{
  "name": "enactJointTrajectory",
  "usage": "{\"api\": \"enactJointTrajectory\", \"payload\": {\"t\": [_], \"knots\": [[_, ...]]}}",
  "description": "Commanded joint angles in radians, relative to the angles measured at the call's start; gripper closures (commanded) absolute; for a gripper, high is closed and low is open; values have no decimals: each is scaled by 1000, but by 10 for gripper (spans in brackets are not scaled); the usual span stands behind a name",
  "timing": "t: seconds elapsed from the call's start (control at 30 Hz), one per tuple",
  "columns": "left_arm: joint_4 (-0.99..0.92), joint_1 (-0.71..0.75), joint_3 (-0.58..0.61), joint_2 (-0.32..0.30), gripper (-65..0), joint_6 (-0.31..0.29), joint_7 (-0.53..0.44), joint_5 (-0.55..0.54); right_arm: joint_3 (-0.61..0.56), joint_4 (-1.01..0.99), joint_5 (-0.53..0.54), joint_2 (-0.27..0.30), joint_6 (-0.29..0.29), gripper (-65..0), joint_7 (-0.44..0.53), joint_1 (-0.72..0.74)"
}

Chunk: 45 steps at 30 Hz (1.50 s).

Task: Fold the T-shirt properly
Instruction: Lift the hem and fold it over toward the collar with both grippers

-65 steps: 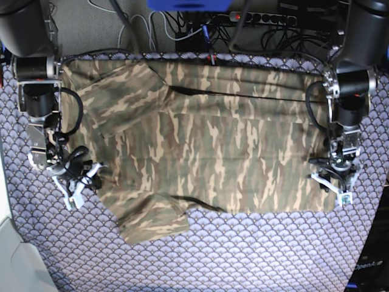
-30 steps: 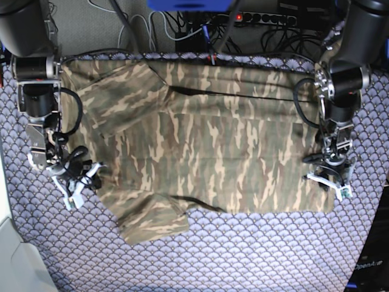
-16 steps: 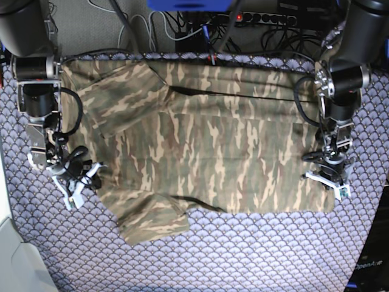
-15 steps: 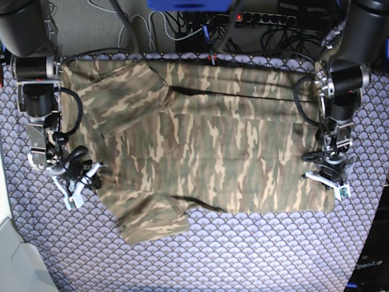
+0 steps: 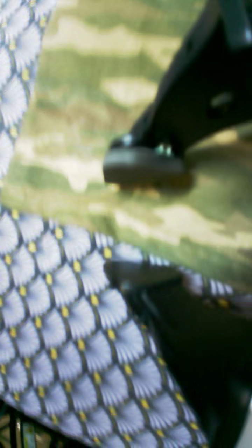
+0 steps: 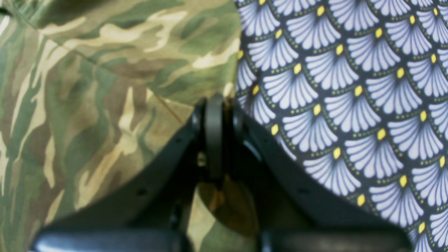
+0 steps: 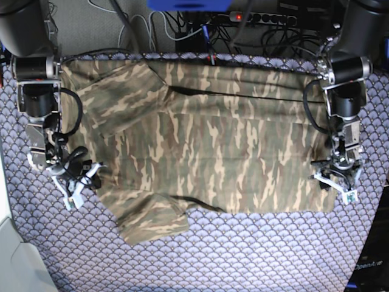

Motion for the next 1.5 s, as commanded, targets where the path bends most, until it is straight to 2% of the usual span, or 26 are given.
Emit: {"api": "enactJointTrajectory", "payload": {"t": [0.0,0.5,0.6,0.67,0.87,1.07,1.17,1.3,1.47], "knots": [[21,-29,-1,-13,-390,-7,-24,-1,3,11,-8,12,5,0,-18,20],[-82,-31,-2,-2,-389,-7,-27,-1,1,11,-8,12,5,0,-18,20],[-99,-31,-1,13,-376,-7,-27,-44,1,11,-8,12,5,0,-18,20],[-102,-29,2,17,-313,-7,-27,-95,1,11,-8,12,5,0,-18,20],[-102,-29,4,17,-7,-7,-19,-134,1,11,-8,12,5,0,-18,21],[-88,-29,4,13,-5,-7,-19,-128,4,55,-5,27,7,0,-20,11],[-88,-29,4,-6,-5,-7,-17,-130,4,161,-3,35,7,0,-26,-38],[-87,-31,5,-8,-5,-7,-14,-127,6,289,-3,45,7,0,-80,-95],[10,-12,2,-22,-5,-7,93,-134,24,428,-3,45,7,0,-124,-166]]}}
